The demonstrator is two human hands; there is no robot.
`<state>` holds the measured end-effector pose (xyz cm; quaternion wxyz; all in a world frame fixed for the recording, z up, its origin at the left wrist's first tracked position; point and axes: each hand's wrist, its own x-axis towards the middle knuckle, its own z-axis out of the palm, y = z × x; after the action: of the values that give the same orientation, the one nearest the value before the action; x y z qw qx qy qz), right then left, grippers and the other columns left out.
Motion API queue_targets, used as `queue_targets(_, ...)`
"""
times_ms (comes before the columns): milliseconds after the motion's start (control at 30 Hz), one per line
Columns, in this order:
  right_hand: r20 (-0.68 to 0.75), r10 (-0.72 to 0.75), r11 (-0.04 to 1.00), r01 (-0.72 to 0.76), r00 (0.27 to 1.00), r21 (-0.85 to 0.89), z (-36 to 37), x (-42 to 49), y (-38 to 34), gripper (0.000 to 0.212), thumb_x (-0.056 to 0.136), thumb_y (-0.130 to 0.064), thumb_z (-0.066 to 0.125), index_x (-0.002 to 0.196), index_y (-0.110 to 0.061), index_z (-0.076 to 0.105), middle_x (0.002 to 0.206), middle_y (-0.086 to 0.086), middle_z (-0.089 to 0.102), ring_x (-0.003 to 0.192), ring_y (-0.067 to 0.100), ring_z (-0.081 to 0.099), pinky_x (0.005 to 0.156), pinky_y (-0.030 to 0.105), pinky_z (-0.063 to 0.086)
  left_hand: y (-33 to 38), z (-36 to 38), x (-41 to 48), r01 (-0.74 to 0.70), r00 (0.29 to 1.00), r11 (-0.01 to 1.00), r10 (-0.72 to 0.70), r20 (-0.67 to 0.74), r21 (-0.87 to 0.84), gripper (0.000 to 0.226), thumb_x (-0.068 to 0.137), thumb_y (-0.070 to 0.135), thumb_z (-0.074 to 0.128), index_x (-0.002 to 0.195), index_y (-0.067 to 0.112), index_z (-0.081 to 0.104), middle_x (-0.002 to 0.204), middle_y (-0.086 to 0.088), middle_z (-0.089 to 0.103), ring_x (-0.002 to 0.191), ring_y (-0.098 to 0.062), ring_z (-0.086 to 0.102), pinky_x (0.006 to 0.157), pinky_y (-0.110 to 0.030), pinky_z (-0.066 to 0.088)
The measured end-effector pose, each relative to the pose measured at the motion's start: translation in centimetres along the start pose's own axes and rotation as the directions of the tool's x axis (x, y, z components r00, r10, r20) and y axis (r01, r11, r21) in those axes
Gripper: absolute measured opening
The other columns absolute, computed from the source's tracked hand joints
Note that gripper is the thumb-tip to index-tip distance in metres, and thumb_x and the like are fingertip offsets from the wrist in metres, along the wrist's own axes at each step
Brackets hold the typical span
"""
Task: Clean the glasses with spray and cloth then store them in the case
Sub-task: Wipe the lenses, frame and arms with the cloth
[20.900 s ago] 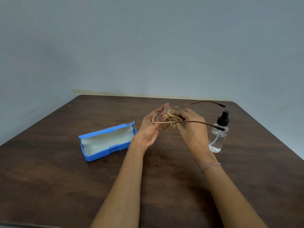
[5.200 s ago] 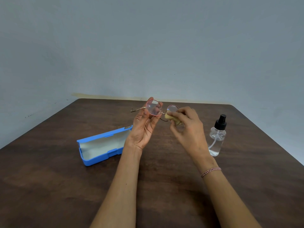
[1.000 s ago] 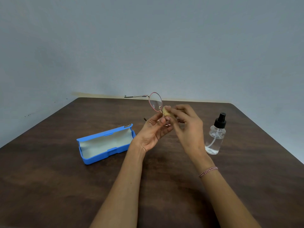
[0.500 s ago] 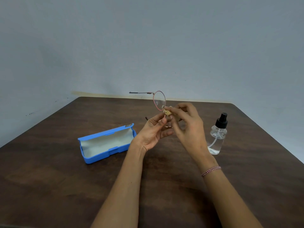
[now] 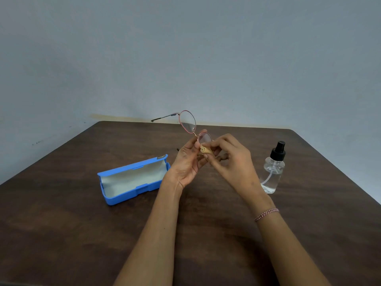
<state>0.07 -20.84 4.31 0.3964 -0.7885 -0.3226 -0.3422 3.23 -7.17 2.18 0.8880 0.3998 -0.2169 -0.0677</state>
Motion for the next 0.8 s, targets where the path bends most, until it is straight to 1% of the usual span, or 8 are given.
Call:
queue_targets(67,-0.026,-0.02,0.998,0.018,0.999,-0.058,0.22,-0.06,-0.2,0.021,0.08,-0.009,0.071,0.1,-0.012,0.067,0.093,-0.006,0.053,0.077,0.001,0.051,0.067,0.017,0.049,-0.11,-0.11,0.05,0.018,1.0,1.0,-0.018,-0.017,0.015,0.061,0.038,0.038,0.093,0.095,0.023,0.075,0.082,-0.003,0.072,0.07,-0.012,0.07,0.056,-0.019,0.055)
queue_targets(200,-0.051,-0.025,0.996,0.02,0.998,-0.081,0.29,-0.13,-0.32,0.018,0.079,-0.007,0.071,0.097,-0.01,0.067,0.092,-0.002,0.057,0.077,-0.001,0.05,0.067,0.009,0.045,-0.09,-0.1,0.02,0.022,1.0,1.0,-0.022,-0.02,-0.003,0.064,0.04,0.039,0.093,0.099,0.023,0.074,0.083,-0.004,0.069,0.072,-0.012,0.068,0.057,-0.02,0.056)
queue_targets(300,-0.091,-0.002,0.994,-0.008,0.996,-0.107,0.2,-0.07,0.03,0.018,0.078,-0.006,0.072,0.095,-0.009,0.069,0.092,0.0,0.056,0.077,0.0,0.049,0.067,0.011,0.045,-0.05,0.0,-0.07,0.006,1.0,1.0,-0.006,-0.002,-0.006,0.069,0.042,0.041,0.091,0.104,0.022,0.069,0.084,-0.003,0.07,0.072,-0.012,0.069,0.059,-0.021,0.056)
queue_targets(467,-0.233,0.053,0.99,-0.082,0.971,-0.116,-0.09,-0.02,-0.06,0.02,0.082,-0.01,0.07,0.102,-0.011,0.069,0.095,-0.002,0.054,0.077,0.007,0.055,0.069,0.012,0.047,-0.45,0.15,-0.01,0.04,0.998,0.995,-0.044,0.036,0.092,0.06,0.047,0.046,0.089,0.102,0.027,0.073,0.098,0.0,0.072,0.091,-0.013,0.068,0.073,-0.024,0.056)
queue_targets(533,-0.219,0.027,0.995,-0.046,0.975,-0.084,0.02,0.01,-0.28,0.024,0.083,-0.01,0.07,0.107,-0.011,0.069,0.099,-0.004,0.053,0.082,0.007,0.057,0.073,0.012,0.049,-0.51,0.03,0.09,0.044,0.999,0.995,-0.047,0.025,0.084,0.062,0.047,0.044,0.089,0.104,0.026,0.072,0.098,-0.001,0.071,0.091,-0.013,0.067,0.073,-0.024,0.056)
queue_targets(633,-0.11,-0.024,1.0,0.025,0.994,0.009,0.41,-0.03,-0.48,0.029,0.081,-0.004,0.07,0.109,-0.011,0.068,0.102,-0.005,0.053,0.093,0.006,0.057,0.08,0.013,0.049,-0.3,-0.4,0.15,0.025,1.0,1.0,-0.025,0.009,0.016,0.061,0.048,0.037,0.091,0.104,0.021,0.072,0.098,-0.001,0.07,0.086,-0.01,0.066,0.07,-0.021,0.056)
queue_targets(733,-0.064,-0.023,1.0,0.023,0.998,-0.001,0.23,0.02,-0.19,0.027,0.08,-0.002,0.07,0.105,-0.012,0.07,0.099,-0.001,0.059,0.09,0.009,0.059,0.074,0.016,0.051,-0.12,-0.62,0.09,0.0,1.0,1.0,0.0,0.006,-0.022,0.063,0.047,0.037,0.092,0.104,0.021,0.072,0.095,-0.002,0.068,0.085,-0.011,0.066,0.068,-0.02,0.056)
queue_targets(800,-0.121,0.012,0.998,-0.02,0.993,-0.062,-0.09,0.05,-0.03,0.023,0.082,-0.007,0.07,0.103,-0.013,0.07,0.096,-0.002,0.061,0.084,0.011,0.06,0.07,0.019,0.051,-0.26,-0.47,0.08,0.003,1.0,1.0,-0.004,0.025,0.025,0.06,0.05,0.041,0.089,0.105,0.024,0.072,0.1,-0.001,0.07,0.091,-0.012,0.067,0.072,-0.022,0.056)
